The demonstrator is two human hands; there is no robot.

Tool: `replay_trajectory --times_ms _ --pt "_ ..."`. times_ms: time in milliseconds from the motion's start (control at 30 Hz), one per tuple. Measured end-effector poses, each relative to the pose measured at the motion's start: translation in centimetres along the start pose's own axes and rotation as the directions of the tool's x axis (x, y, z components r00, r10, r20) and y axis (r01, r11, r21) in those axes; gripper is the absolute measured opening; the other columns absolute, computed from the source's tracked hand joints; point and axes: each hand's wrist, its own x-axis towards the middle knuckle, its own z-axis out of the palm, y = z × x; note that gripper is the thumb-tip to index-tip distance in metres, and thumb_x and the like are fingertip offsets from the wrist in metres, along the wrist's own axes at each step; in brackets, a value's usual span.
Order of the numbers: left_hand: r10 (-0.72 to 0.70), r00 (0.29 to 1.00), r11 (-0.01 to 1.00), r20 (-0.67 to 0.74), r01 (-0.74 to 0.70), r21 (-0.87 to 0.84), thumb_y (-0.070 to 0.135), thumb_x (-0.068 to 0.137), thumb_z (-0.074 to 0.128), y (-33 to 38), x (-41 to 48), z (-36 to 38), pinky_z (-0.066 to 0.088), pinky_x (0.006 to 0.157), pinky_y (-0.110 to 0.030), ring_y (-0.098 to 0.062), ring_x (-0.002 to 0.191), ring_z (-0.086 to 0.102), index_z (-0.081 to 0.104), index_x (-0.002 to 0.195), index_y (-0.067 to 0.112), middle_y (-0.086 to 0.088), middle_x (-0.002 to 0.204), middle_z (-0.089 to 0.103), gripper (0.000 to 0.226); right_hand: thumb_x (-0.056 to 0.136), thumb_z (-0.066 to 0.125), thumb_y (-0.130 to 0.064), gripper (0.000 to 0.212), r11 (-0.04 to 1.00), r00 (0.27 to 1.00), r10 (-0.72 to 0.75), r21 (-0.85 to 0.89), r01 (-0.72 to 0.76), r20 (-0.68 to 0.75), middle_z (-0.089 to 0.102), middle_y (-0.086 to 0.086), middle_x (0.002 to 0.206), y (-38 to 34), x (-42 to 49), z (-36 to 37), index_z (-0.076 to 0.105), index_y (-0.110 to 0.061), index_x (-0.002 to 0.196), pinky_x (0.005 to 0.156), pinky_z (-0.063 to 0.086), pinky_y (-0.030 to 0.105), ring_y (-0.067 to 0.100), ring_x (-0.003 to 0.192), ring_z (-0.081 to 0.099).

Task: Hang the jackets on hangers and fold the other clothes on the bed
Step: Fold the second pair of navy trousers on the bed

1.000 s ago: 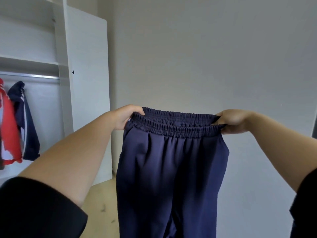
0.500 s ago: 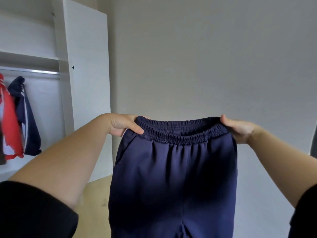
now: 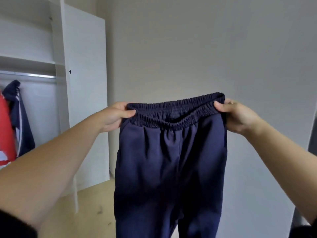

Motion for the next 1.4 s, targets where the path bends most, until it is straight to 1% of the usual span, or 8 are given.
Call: replay_trajectory --times_ms 167,367,500,667,900,1033,1267,1400 --pt "-0.115 0.993 0.877 -0.02 0.111 0.468 -0.008 0.093 0.05 -0.2 -0.6 -0.4 0.051 0.086 -0.026 -0.019 0.089 0.062 0.061 0.105 0.003 -0.007 0.095 0.066 0.02 0.036 0.097 -0.023 0.057 0.979 0.965 0.157 0.092 -0.18 0.208 0.072 0.016 0.087 1.7 -1.8 1.6 0.075 0.001 0.083 0.074 0.058 0.032 0.024 0.08 0.071" --pt "0.097 0.993 0.595 0.069 -0.113 0.796 -0.007 0.081 0.065 0.2 -0.1 2.8 0.047 0.082 -0.02 -0.015 0.088 0.059 0.068 0.084 0.014 -0.003 0.093 0.068 0.021 0.083 0.069 -0.014 0.013 0.963 0.87 0.071 0.195 -0.187 0.487 0.071 0.008 0.097 2.8 -1.9 3.0 0.07 -0.008 0.095 0.084 0.053 0.03 0.019 0.092 0.068" --pt "0.289 0.931 0.329 0.224 -0.317 0.89 -0.014 0.075 0.058 0.6 0.5 6.2 0.039 0.073 -0.019 -0.007 0.078 0.05 0.07 0.068 0.018 0.007 0.089 0.06 0.035 0.069 0.083 -0.019 0.033 0.976 0.871 0.195 -0.002 -0.217 0.451 0.071 0.009 0.102 3.1 -1.4 3.5 0.074 -0.009 0.1 0.086 0.054 0.03 0.02 0.095 0.068" --pt "0.4 0.892 0.508 0.213 -0.409 0.758 -0.016 0.072 0.054 1.0 0.1 9.5 0.039 0.064 -0.019 -0.019 0.07 0.054 0.062 0.055 0.03 0.0 0.081 0.063 0.05 0.051 0.091 -0.016 0.092 0.949 0.919 0.312 -0.026 -0.315 0.24 0.062 0.018 0.121 4.4 -1.0 3.5 0.051 0.004 0.131 0.099 0.048 0.037 0.029 0.112 0.059" --pt "0.356 0.932 0.702 0.064 -0.312 0.64 -0.006 0.081 0.062 0.0 0.1 11.0 0.043 0.069 -0.015 -0.012 0.078 0.057 0.071 0.075 0.019 0.002 0.09 0.065 0.027 0.043 0.096 -0.019 0.046 0.95 0.922 0.298 0.013 -0.31 0.249 0.073 0.011 0.09 6.4 -1.0 4.2 0.076 -0.006 0.083 0.08 0.056 0.032 0.023 0.085 0.07" --pt "-0.139 0.99 0.951 0.036 0.124 0.282 0.049 0.091 0.05 -1.1 -0.8 8.3 0.053 0.084 -0.03 -0.018 0.111 0.058 0.051 0.125 0.028 -0.001 0.129 0.056 0.039 0.063 0.074 -0.006 0.014 0.975 0.976 0.218 0.034 -0.218 0.011 0.074 0.008 0.086 6.7 -0.6 4.0 0.077 -0.009 0.076 0.074 0.057 0.026 0.019 0.081 0.07" --pt "-0.044 0.992 0.8 0.119 -0.036 0.599 0.016 0.071 0.081 -3.0 -0.9 9.3 0.05 0.091 -0.024 -0.004 0.11 0.057 0.039 0.138 0.032 0.012 0.126 0.055 0.081 0.068 0.065 -0.004 0.019 0.988 0.981 0.151 0.006 -0.152 -0.118 0.073 0.01 0.088 7.1 -0.2 5.0 0.075 -0.006 0.085 0.072 0.056 0.026 0.021 0.081 0.07" --pt "0.073 0.992 0.789 0.106 -0.123 0.603 0.003 0.072 0.078 -3.4 -0.4 9.3 0.042 0.087 -0.009 -0.004 0.104 0.058 0.054 0.126 0.025 0.011 0.114 0.061 0.063 0.071 0.066 -0.006 0.027 0.984 0.98 0.17 -0.034 -0.174 -0.103 0.072 0.011 0.091 6.6 -0.3 5.0 0.069 -0.002 0.097 0.076 0.056 0.027 0.021 0.083 0.069"
